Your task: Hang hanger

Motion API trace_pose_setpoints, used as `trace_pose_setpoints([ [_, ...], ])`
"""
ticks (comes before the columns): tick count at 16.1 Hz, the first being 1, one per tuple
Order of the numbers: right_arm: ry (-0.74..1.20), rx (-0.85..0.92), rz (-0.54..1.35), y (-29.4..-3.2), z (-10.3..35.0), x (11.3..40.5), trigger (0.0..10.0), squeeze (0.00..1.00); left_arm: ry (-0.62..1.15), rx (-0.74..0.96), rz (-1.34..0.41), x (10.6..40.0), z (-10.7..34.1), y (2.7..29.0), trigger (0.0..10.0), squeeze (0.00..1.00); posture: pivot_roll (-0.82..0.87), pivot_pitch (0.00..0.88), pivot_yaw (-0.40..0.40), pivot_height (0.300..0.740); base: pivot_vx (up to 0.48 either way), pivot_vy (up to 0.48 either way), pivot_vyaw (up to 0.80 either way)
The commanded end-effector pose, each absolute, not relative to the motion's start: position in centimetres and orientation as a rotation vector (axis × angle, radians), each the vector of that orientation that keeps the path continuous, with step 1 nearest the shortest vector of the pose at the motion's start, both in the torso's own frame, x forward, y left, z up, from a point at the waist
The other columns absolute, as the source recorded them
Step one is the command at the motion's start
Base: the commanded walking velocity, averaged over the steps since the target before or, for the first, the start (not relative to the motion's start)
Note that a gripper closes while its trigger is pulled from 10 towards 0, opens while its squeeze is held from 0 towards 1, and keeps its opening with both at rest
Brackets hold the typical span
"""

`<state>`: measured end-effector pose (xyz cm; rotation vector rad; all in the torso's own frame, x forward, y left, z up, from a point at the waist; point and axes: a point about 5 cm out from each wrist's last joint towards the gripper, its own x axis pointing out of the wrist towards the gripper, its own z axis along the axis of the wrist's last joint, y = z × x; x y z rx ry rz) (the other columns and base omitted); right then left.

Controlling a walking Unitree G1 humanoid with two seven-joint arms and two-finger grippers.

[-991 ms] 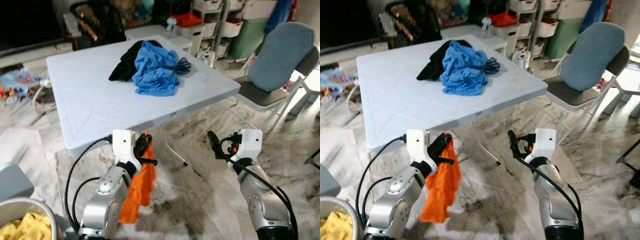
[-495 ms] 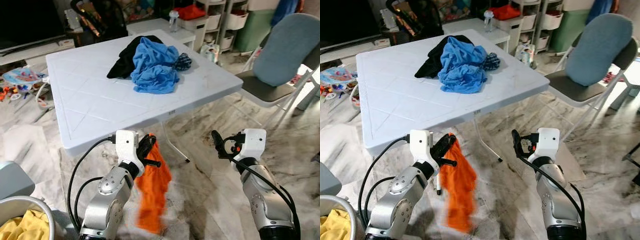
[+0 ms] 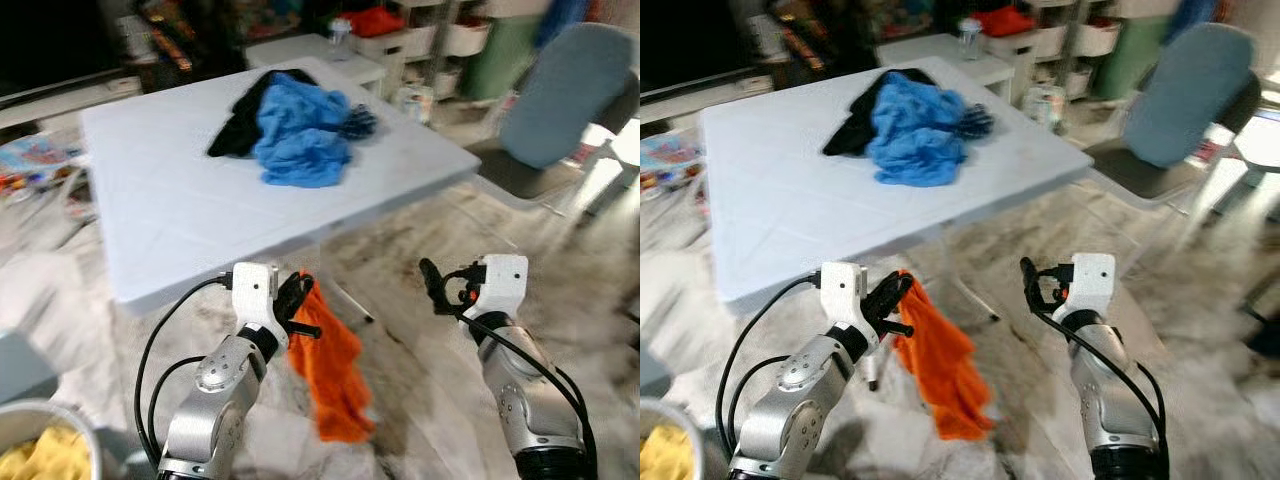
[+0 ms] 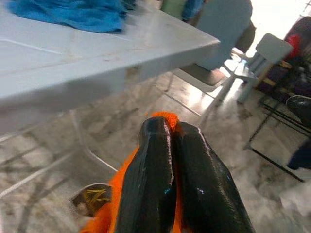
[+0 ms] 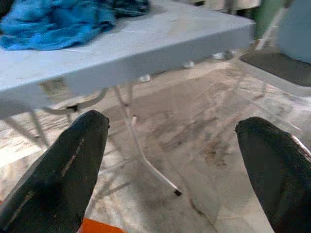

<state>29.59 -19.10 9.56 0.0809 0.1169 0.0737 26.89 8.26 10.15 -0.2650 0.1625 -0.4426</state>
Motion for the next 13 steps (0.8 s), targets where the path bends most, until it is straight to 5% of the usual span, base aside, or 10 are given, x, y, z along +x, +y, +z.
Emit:
trace_pose_setpoints([
  [1, 0.124, 0.076, 0.071, -19.24, 9.47, 29.7, 10.0, 0.0, 0.147, -0.262, -0.434, 26.98, 10.59, 8.28, 10.0, 0.0, -0.12, 0.0, 0.01, 0.74, 0.0, 0.0, -0.8],
  [13, 0.127, 0.072, 0.062, -19.46, 9.39, 29.59, 10.0, 0.0, 0.139, -0.303, -0.502, 26.67, 10.71, 7.63, 10.0, 0.0, -0.13, 0.0, 0.013, 0.74, 0.021, 0.0, -0.8],
])
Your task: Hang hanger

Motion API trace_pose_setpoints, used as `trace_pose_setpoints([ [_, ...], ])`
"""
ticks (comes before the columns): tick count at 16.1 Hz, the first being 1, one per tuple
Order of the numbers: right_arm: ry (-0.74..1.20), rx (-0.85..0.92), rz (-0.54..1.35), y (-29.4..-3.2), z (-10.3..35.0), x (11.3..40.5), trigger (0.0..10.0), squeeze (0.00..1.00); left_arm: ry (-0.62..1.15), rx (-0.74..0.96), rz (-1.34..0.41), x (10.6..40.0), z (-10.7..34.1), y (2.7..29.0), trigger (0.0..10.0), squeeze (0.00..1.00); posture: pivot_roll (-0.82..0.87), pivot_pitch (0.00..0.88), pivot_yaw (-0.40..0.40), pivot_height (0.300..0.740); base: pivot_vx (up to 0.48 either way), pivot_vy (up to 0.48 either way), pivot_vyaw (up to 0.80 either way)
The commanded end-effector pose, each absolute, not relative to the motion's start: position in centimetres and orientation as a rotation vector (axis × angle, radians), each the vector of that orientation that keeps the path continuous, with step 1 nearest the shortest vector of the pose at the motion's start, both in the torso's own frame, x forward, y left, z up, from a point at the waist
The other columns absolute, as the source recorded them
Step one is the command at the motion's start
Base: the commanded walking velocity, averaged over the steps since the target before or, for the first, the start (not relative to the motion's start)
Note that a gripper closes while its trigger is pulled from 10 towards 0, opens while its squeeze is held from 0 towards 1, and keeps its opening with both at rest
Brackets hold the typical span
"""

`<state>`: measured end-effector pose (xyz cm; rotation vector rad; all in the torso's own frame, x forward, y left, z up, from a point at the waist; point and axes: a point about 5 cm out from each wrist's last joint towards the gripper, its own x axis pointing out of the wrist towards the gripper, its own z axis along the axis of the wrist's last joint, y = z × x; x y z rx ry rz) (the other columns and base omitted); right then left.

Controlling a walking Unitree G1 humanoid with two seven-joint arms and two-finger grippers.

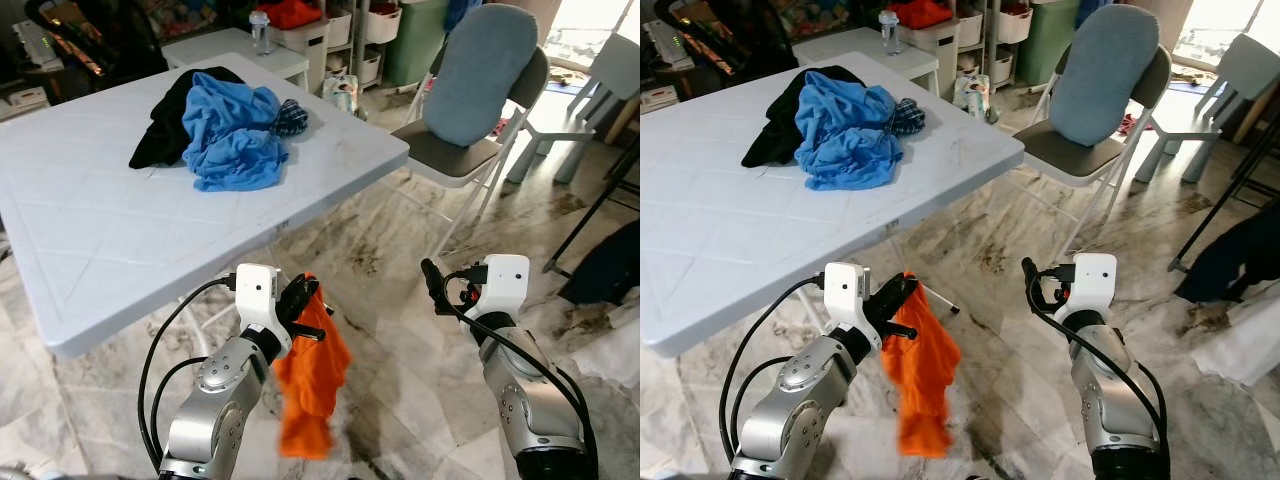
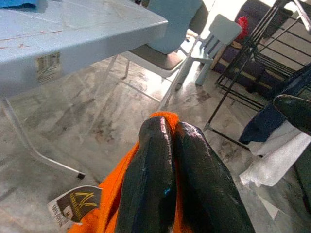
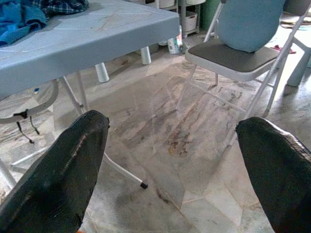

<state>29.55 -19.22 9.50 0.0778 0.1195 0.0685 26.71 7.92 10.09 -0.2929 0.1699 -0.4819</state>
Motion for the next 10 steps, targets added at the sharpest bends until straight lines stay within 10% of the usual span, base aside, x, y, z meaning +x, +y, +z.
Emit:
trace_pose_setpoints([
  [1, 0.127, 0.071, 0.062, -19.45, 9.39, 29.58, 10.0, 0.0, 0.137, -0.304, -0.513, 26.56, 10.75, 7.55, 10.0, 0.0, -0.13, 0.0, 0.013, 0.74, 0.296, 0.0, -0.8],
  [10, 0.13, 0.072, 0.061, -19.4, 9.33, 29.51, 10.0, 0.0, 0.147, -0.305, -0.548, 26.22, 10.62, 7.2, 10.0, 0.0, -0.13, 0.0, 0.014, 0.74, 0.32, 0.0, -0.8],
])
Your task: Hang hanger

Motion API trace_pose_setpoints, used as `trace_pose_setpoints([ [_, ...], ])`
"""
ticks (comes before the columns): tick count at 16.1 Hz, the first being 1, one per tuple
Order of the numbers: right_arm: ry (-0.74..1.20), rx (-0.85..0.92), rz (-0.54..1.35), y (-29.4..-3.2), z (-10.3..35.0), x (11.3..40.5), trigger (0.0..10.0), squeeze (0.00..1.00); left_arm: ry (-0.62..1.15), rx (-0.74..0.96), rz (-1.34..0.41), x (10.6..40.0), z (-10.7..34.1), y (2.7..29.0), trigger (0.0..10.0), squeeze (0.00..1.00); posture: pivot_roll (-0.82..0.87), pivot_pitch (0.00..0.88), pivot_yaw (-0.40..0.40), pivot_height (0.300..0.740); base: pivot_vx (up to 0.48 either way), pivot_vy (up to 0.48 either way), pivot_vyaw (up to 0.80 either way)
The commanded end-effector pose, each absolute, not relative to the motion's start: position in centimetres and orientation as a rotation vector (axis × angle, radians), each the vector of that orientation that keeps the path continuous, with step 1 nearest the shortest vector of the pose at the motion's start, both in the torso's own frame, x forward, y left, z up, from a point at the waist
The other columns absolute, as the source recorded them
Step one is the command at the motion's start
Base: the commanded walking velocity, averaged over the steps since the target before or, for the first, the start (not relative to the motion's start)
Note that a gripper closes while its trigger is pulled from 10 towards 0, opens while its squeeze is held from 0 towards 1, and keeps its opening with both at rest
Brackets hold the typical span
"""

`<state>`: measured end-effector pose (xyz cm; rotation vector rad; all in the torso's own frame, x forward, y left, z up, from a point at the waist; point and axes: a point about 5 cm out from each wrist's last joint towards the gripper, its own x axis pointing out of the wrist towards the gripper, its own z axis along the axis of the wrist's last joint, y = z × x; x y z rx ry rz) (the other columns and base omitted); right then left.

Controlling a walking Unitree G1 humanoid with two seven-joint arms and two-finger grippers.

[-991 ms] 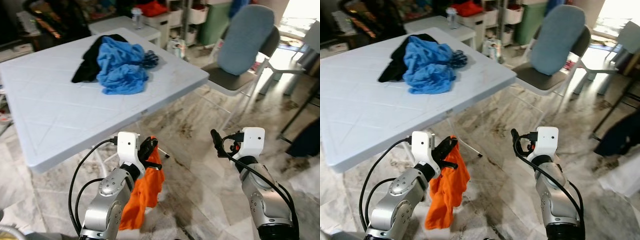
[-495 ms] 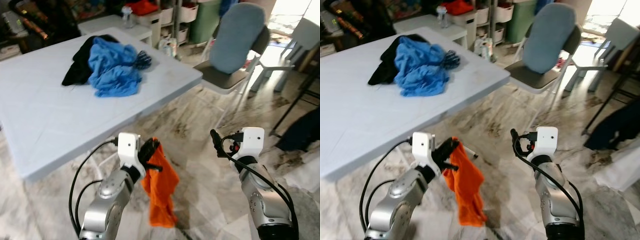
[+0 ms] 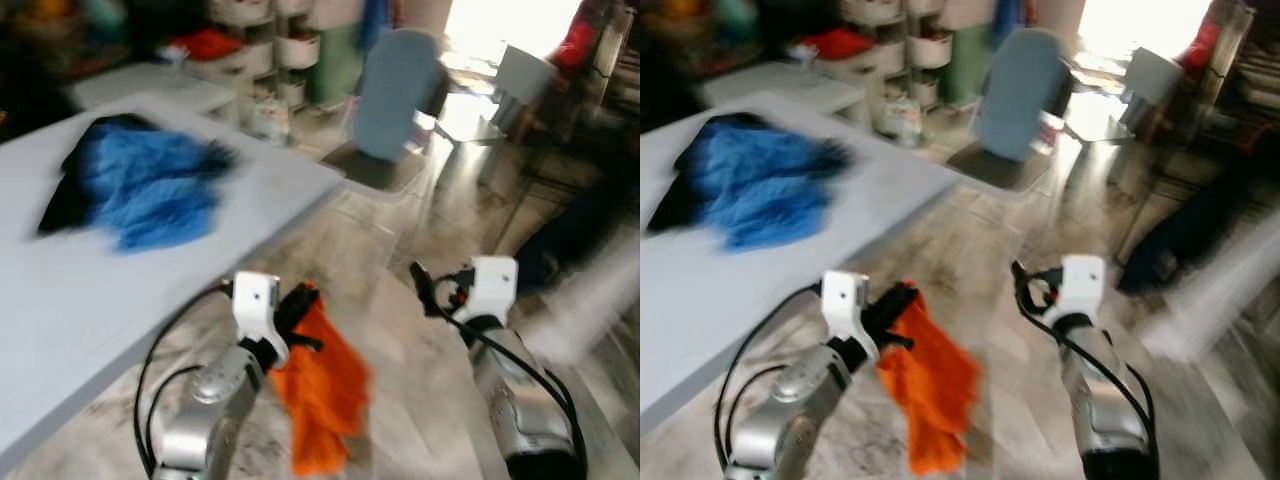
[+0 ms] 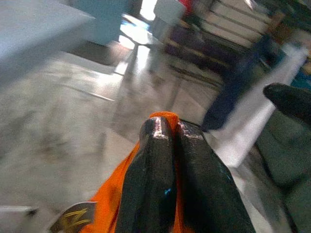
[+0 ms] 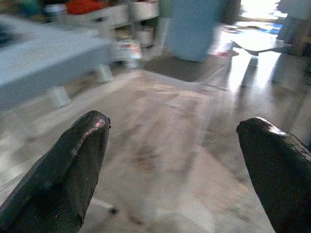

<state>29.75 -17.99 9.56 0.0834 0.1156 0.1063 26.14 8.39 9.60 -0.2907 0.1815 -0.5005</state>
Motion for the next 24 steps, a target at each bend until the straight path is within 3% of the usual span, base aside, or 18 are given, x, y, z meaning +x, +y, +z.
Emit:
trace_pose_setpoints([
  [1, 0.13, 0.072, 0.061, -19.4, 9.32, 29.5, 10.0, 0.0, 0.147, -0.304, -0.549, 26.21, 10.61, 7.19, 10.0, 0.0, -0.13, 0.0, 0.013, 0.74, 0.3, 0.0, -0.8],
  [9, 0.132, 0.073, 0.062, -19.43, 9.23, 29.5, 10.0, 0.0, 0.169, -0.297, -0.547, 26.09, 10.37, 7.1, 10.0, 0.0, -0.13, 0.0, 0.012, 0.74, 0.215, 0.0, -0.8],
  [11, 0.134, 0.073, 0.062, -19.39, 9.21, 29.52, 10.0, 0.0, 0.206, -0.239, -0.502, 26.29, 9.78, 7.17, 10.0, 0.0, -0.13, 0.0, 0.012, 0.74, 0.0, 0.0, 0.0],
  [24, 0.139, 0.069, 0.061, -19.34, 9.06, 29.53, 10.0, 0.0, 0.216, -0.248, -0.523, 26.27, 9.78, 7.02, 10.0, 0.0, -0.13, 0.0, 0.013, 0.74, 0.0, 0.0, 0.0],
])
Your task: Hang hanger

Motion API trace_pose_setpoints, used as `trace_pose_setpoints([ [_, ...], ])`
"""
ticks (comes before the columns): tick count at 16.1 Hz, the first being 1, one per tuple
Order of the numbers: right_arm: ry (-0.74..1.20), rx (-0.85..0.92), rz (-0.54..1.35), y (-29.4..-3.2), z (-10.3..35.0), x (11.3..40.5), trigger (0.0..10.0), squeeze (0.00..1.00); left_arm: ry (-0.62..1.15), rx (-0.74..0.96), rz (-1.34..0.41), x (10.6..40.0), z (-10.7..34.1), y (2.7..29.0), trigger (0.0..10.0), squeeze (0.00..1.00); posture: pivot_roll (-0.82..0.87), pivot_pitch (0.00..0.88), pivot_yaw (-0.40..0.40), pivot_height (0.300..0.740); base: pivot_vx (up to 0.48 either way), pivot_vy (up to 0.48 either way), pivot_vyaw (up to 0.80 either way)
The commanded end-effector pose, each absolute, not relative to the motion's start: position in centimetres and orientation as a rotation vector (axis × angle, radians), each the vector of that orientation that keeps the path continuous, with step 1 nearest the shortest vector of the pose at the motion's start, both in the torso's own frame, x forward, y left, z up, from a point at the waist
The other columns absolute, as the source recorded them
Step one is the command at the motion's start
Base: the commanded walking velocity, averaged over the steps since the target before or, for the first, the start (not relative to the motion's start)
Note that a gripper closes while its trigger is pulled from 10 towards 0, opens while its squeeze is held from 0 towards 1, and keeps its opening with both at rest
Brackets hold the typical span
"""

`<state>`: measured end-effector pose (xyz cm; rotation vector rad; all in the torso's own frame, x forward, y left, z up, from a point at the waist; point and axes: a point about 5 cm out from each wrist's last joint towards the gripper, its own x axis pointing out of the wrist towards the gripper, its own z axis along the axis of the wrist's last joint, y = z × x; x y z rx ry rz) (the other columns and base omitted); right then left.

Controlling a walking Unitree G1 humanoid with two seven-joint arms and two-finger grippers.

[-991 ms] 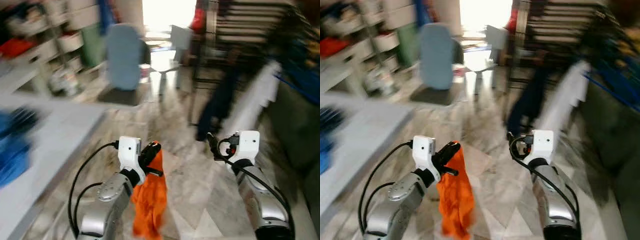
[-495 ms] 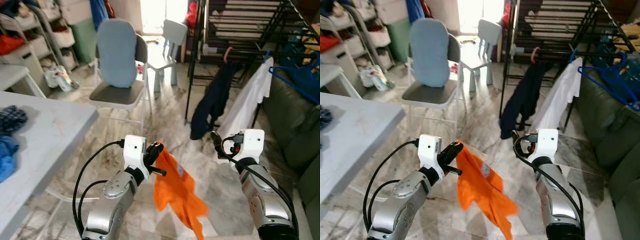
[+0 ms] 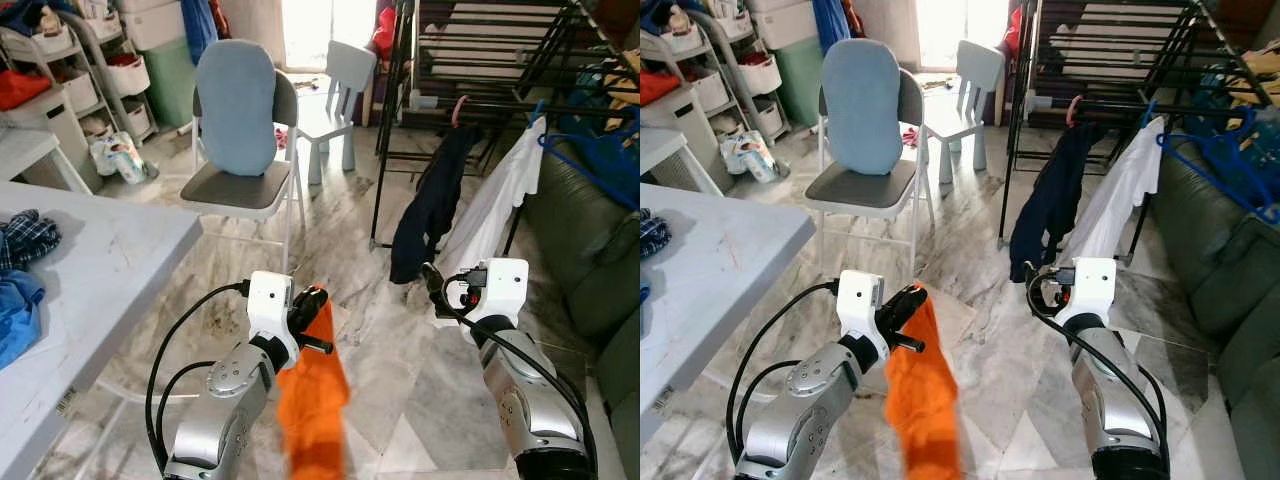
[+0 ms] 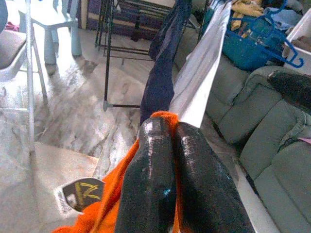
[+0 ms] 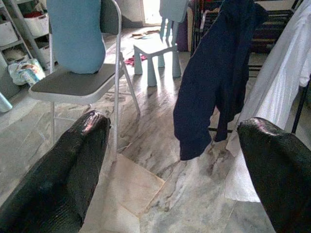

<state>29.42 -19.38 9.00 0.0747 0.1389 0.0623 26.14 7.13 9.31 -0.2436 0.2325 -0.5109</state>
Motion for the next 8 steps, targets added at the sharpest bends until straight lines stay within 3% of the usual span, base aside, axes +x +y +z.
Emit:
trace_pose_setpoints([
  [1, 0.139, 0.069, 0.061, -19.34, 9.05, 29.54, 10.0, 0.0, 0.22, -0.247, -0.527, 26.24, 9.75, 6.97, 10.0, 0.0, -0.13, 0.0, 0.013, 0.74, 0.0, 0.0, 0.0],
  [4, 0.141, 0.07, 0.06, -19.35, 9.0, 29.5, 10.0, 0.0, 0.227, -0.242, -0.537, 26.12, 9.7, 6.86, 10.0, 0.0, -0.13, 0.0, 0.014, 0.74, 0.0, 0.0, 0.0],
  [8, 0.141, 0.07, 0.058, -19.37, 9.0, 29.5, 10.0, 0.0, 0.231, -0.24, -0.543, 26.09, 9.69, 6.8, 10.0, 0.0, -0.13, 0.0, 0.014, 0.74, -0.18, 0.0, 0.0],
])
